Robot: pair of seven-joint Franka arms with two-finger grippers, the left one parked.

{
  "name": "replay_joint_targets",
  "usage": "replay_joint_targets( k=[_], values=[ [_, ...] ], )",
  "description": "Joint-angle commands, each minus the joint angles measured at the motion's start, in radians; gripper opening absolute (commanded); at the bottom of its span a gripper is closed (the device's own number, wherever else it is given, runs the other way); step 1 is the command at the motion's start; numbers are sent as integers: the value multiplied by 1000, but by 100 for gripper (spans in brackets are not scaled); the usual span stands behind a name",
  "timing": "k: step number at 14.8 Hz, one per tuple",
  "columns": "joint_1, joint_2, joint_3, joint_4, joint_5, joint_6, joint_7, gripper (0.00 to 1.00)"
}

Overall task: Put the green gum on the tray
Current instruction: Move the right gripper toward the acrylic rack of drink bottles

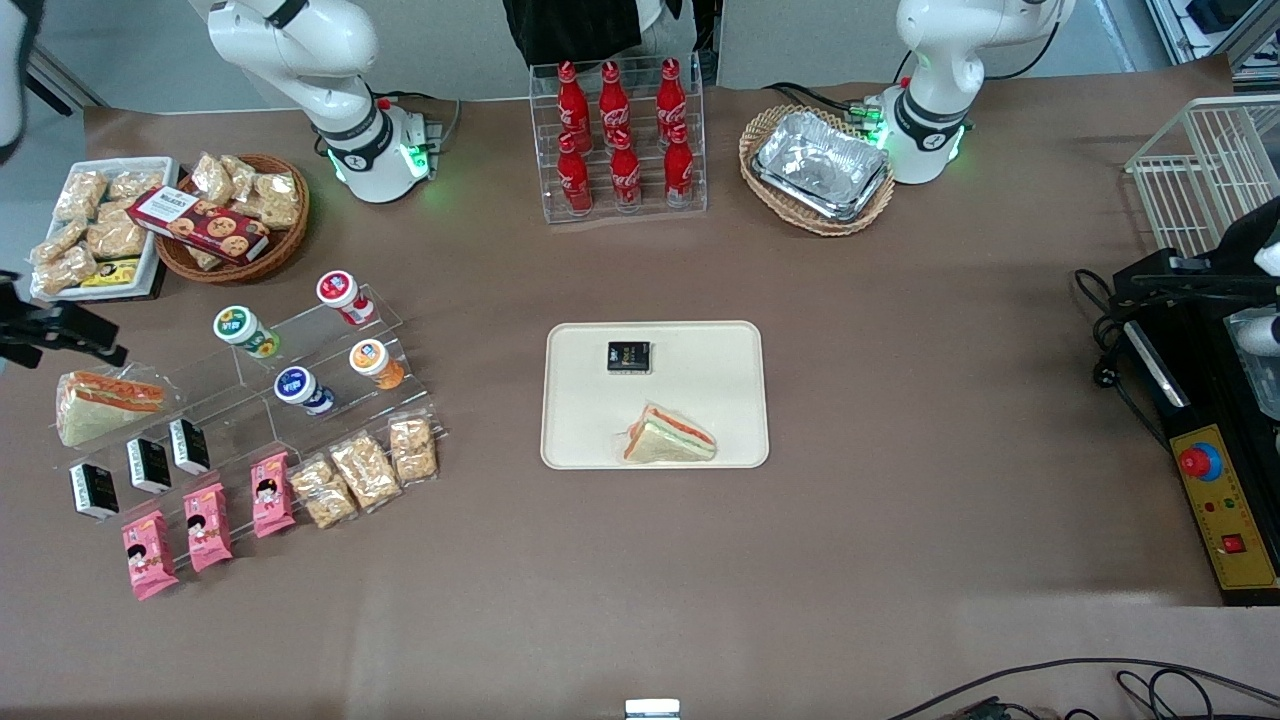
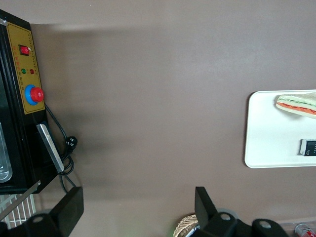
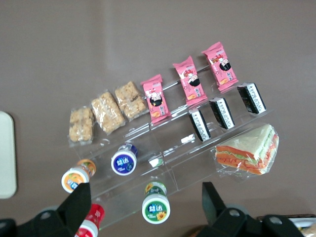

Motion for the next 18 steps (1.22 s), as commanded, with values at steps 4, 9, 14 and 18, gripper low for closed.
replay_joint_targets(
  k=[4,9,14,18],
  values=[
    [14,-17,8,-1,-19,-32,-3,100],
    [14,-28,9,-4,7,-36,-3,100],
    [5,-196,3,-196,8,-38,-68,100],
    [6,-399,-76,-434,22,11,-210,100]
  ],
)
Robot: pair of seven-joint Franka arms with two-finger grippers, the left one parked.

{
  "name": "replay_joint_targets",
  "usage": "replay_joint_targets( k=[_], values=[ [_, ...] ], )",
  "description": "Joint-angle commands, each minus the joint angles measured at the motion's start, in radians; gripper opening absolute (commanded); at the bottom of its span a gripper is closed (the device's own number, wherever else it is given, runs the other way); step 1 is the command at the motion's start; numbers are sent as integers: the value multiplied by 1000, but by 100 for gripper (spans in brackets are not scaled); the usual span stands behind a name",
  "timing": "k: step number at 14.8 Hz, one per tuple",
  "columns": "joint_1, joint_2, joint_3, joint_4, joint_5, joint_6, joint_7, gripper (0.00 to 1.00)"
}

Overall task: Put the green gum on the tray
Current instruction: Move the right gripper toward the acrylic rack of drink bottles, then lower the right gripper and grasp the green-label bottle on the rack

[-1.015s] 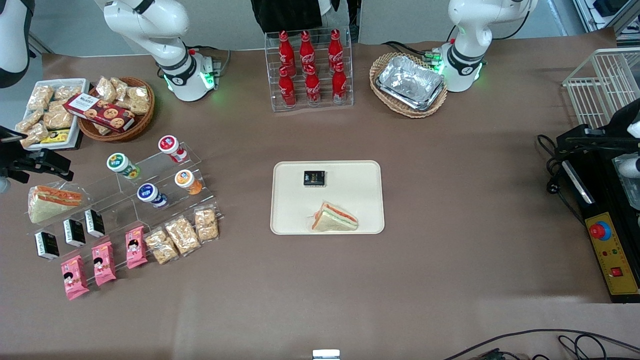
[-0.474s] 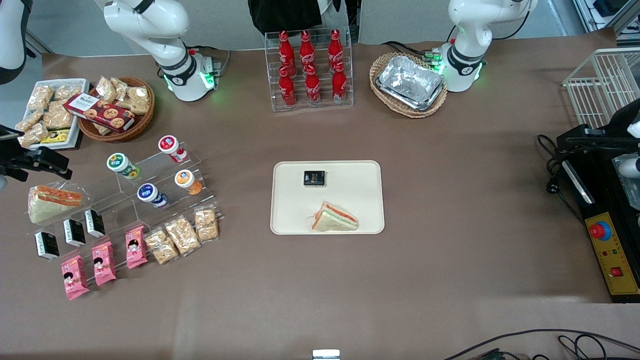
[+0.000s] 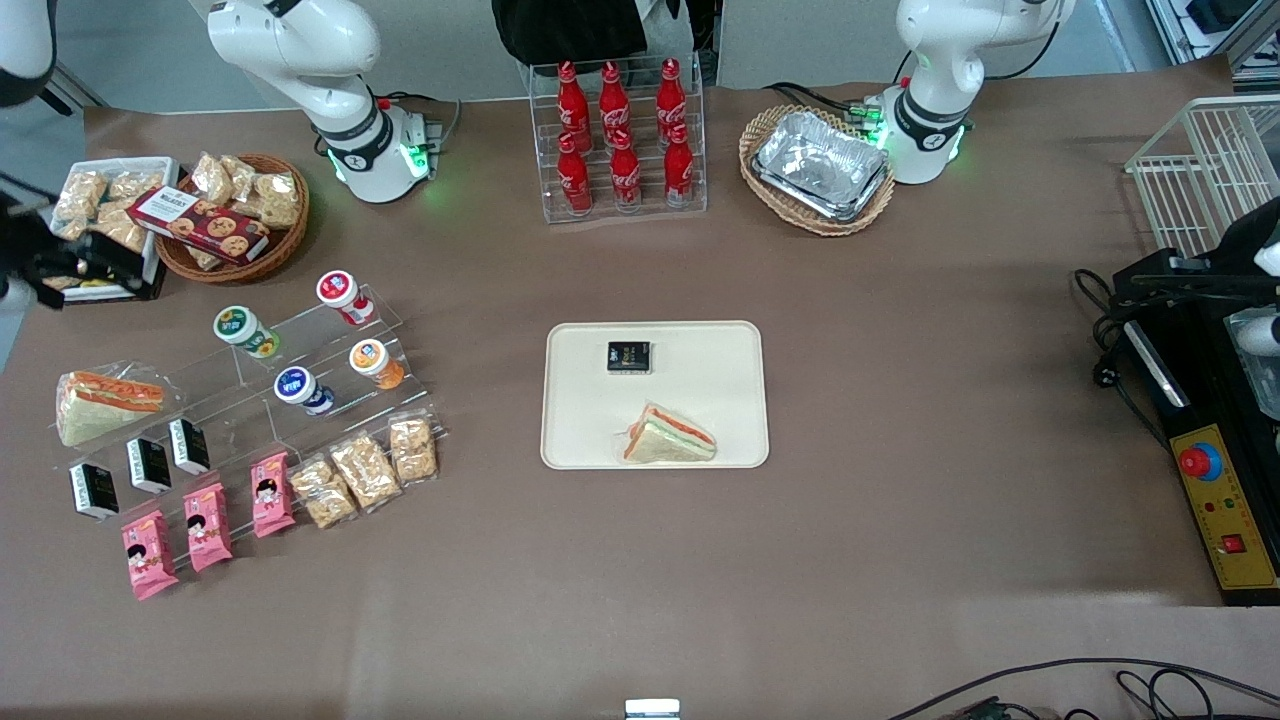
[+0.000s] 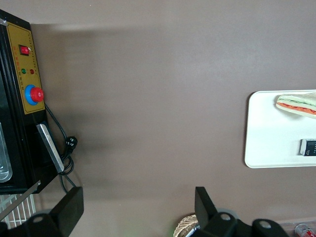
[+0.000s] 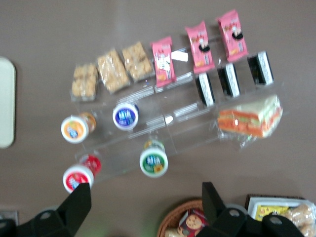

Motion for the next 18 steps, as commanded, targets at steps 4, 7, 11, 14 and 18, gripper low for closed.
replay_joint_targets(
  k=[4,7,11,14,18],
  values=[
    [-8,-366,-126,-443,28,156,-170,100],
    [-8,-345,-132,-439,28,166,-161,100],
    [-1,-311,-126,-437,27,189,-136,100],
    [4,-280,-91,-439,27,211,-90,100],
    [4,-210,-56,-450,22,266,-61,100]
  ],
)
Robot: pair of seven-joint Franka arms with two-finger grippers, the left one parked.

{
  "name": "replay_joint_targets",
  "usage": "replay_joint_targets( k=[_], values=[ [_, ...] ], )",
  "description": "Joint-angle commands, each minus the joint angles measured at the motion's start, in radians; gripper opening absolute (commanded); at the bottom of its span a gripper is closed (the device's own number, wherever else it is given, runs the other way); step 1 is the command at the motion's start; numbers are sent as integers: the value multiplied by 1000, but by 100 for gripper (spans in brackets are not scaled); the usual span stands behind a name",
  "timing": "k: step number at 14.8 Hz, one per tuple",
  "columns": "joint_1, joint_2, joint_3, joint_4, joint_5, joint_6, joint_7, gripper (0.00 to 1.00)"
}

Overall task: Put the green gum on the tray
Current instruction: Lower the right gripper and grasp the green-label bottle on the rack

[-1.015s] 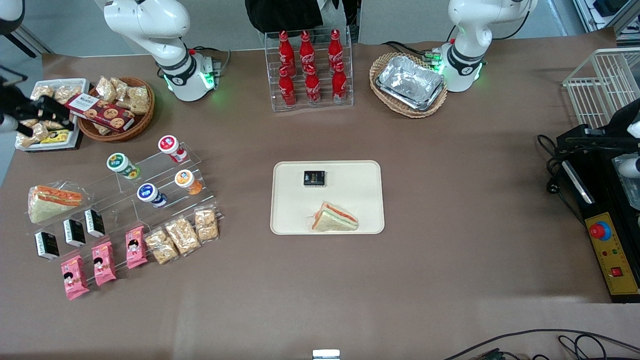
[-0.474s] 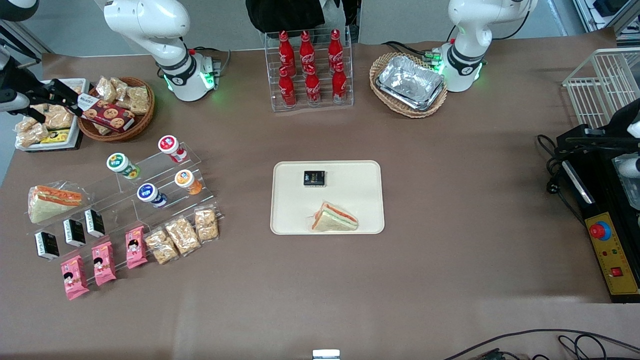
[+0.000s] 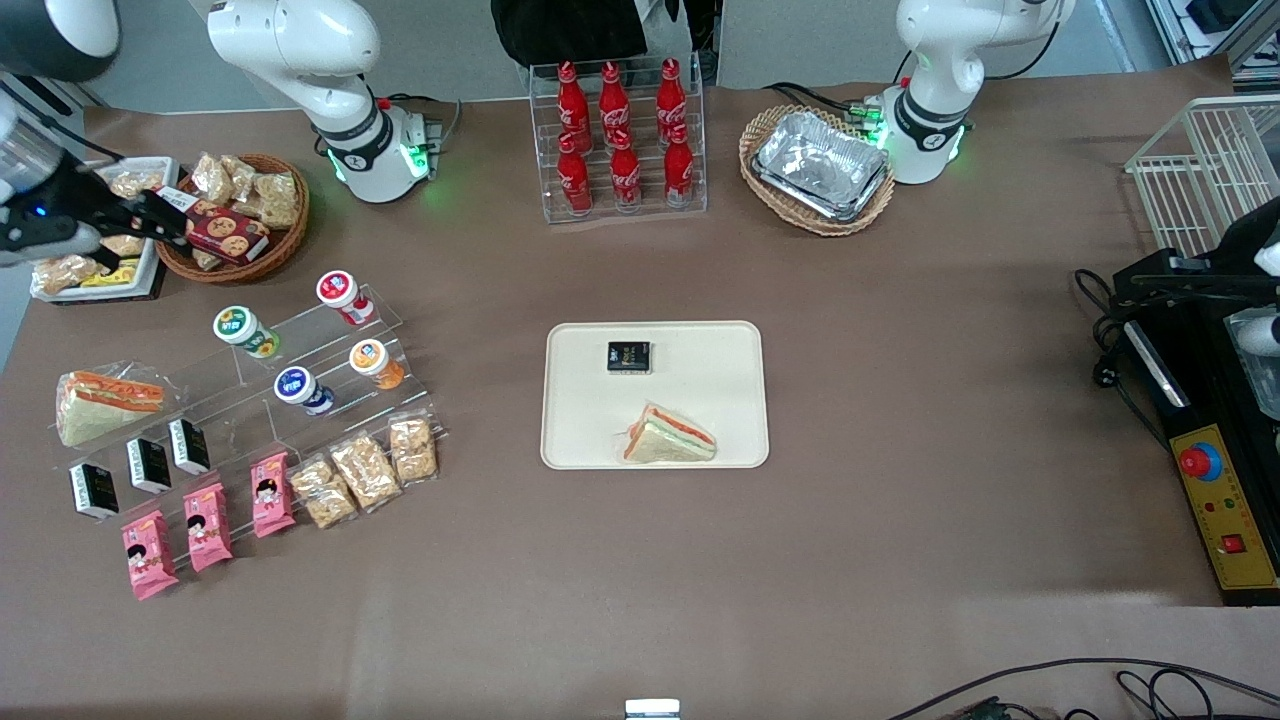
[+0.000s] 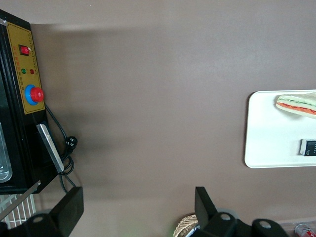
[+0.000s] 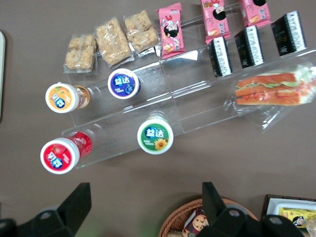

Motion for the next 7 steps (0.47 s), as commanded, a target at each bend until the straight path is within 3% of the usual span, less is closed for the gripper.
replay_joint_targets(
  k=[1,7],
  values=[
    [1,75,10,-7,10,72,20,100],
    [-1,167,12,-73,14,185,26,100]
  ],
)
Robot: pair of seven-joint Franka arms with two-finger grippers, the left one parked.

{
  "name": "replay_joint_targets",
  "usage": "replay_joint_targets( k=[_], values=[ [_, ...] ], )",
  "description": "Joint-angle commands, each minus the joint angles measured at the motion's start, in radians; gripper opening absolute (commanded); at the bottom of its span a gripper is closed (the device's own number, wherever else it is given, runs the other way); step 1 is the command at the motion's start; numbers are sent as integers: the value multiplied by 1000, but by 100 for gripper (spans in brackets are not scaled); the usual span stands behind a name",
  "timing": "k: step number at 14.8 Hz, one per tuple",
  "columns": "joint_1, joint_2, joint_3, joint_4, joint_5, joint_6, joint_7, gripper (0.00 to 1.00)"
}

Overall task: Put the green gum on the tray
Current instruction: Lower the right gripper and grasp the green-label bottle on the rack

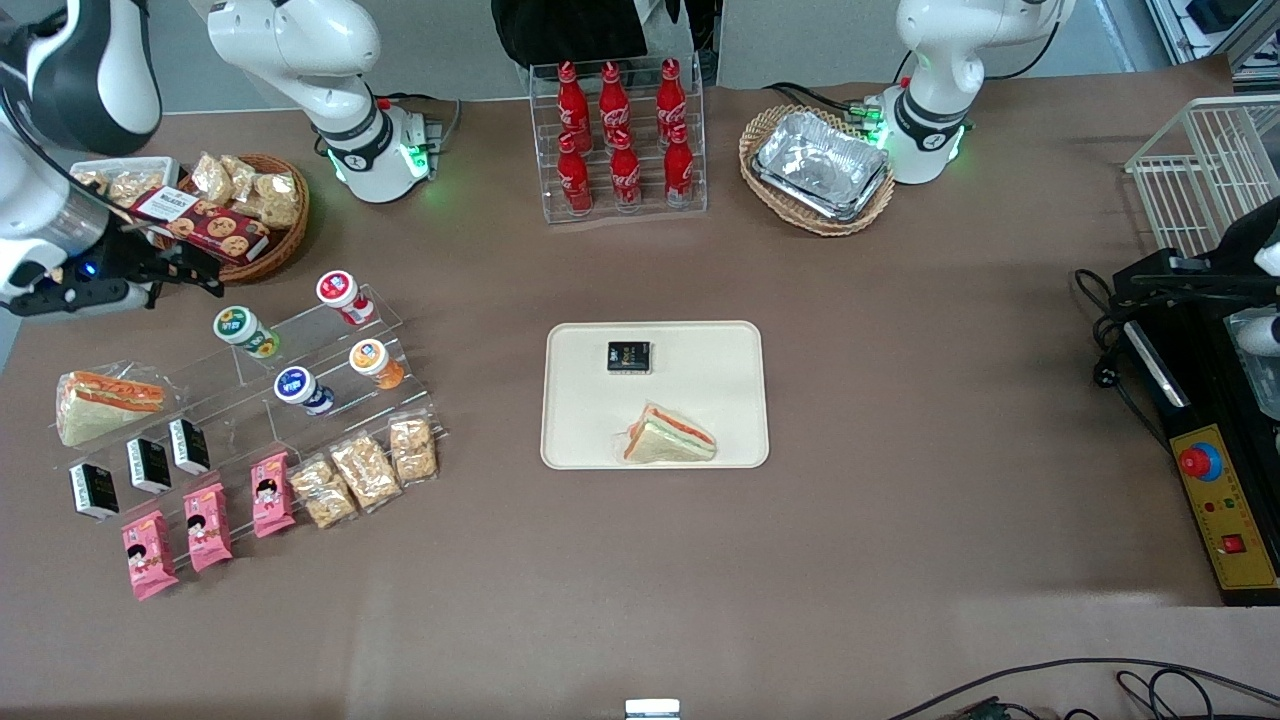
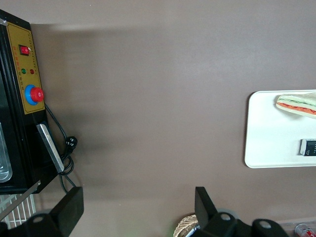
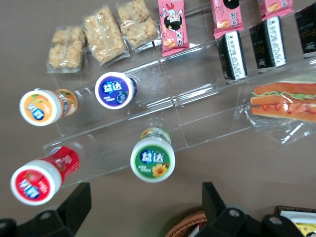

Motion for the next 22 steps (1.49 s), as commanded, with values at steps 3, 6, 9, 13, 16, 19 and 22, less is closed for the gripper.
replay_joint_targets(
  k=[3,6,9,13,16,19,22],
  values=[
    [-1,25,-2,-172,14,222,14,100],
    [-1,37,-4,-235,14,290,14,100],
    [-1,57,-4,-235,14,295,14,100],
    [-1,54,-4,-229,14,307,29,59],
    [-2,63,-5,-227,14,330,29,25],
    [-4,71,-7,-218,14,344,31,11],
    [-2,24,-7,-130,13,251,31,8]
  ],
)
